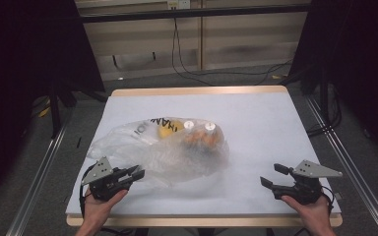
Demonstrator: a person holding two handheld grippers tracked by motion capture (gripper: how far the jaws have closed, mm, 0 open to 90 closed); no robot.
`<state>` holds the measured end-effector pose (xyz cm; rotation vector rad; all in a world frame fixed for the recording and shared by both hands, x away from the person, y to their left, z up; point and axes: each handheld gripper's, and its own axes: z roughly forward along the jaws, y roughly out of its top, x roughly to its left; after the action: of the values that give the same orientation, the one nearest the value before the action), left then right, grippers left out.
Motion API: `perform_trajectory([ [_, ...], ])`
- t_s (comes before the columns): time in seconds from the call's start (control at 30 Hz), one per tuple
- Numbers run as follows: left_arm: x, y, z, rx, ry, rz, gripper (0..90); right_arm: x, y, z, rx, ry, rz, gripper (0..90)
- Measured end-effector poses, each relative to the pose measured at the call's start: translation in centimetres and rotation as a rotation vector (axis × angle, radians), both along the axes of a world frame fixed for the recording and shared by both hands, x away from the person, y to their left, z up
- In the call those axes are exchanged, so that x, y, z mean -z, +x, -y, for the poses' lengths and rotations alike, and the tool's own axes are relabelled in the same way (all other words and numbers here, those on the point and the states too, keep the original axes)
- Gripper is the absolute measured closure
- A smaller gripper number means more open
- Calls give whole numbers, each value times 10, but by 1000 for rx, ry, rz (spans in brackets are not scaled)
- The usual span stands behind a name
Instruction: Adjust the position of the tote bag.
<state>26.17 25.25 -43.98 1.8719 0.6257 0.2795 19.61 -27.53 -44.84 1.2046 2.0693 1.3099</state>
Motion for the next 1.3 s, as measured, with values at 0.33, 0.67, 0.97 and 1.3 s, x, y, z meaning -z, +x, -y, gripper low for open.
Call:
perform_trajectory([
  [0.33,-7,-3,8,46,1,-20,849,1,1,3,-14,-4,-18,282],
  [0.67,-30,-1,0,32,-60,30,865,3,2,1,-28,-5,-27,268],
  [0.97,-49,3,-1,26,-86,72,869,3,2,1,-25,-13,-28,261],
  [1.3,-74,16,19,59,-105,116,870,3,4,-2,-41,34,-45,257],
])
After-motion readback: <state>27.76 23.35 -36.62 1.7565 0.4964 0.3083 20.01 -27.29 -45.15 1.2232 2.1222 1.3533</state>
